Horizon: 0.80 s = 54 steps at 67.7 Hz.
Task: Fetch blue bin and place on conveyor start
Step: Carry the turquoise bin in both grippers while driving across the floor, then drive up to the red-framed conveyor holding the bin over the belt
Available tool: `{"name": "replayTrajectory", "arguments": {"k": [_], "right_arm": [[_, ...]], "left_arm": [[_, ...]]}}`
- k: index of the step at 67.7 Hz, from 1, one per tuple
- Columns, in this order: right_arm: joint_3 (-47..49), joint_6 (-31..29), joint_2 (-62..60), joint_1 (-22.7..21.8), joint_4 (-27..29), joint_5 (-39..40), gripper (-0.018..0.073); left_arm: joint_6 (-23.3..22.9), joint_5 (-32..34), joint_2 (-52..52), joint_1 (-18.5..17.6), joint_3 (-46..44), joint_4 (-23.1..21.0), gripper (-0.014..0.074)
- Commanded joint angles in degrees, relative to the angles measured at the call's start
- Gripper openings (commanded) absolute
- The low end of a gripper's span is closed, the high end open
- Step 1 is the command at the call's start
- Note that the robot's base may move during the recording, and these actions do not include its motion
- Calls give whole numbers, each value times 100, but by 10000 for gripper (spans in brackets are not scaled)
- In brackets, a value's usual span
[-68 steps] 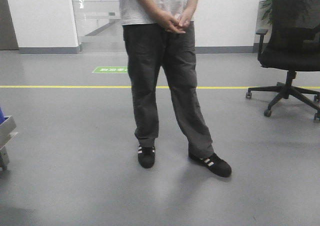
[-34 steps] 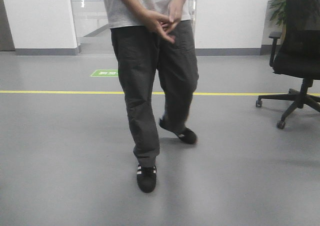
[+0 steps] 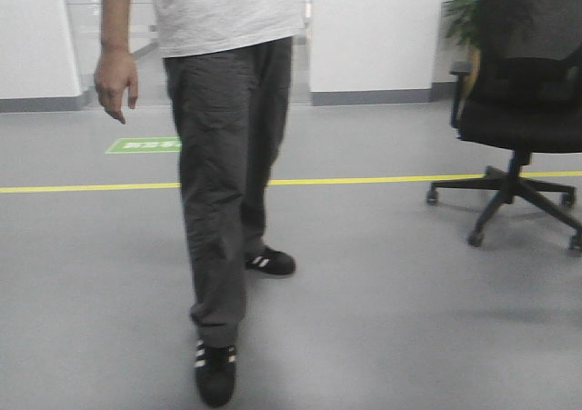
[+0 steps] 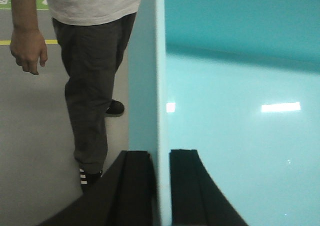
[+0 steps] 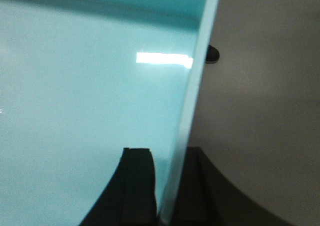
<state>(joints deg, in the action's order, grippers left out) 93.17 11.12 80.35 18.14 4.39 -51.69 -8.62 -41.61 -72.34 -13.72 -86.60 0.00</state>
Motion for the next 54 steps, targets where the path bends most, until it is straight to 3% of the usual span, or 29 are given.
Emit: {"name": "replayTrajectory", "arguments": {"k": [1,54], "right_arm": [[58,-155,-83,-23,-27,115,-151],[58,-155,-83,-23,-27,115,-151]], "left_arm": [[-59,410,61,-16,-51,-79,-111],[-59,410,61,-16,-51,-67,-111]]}}
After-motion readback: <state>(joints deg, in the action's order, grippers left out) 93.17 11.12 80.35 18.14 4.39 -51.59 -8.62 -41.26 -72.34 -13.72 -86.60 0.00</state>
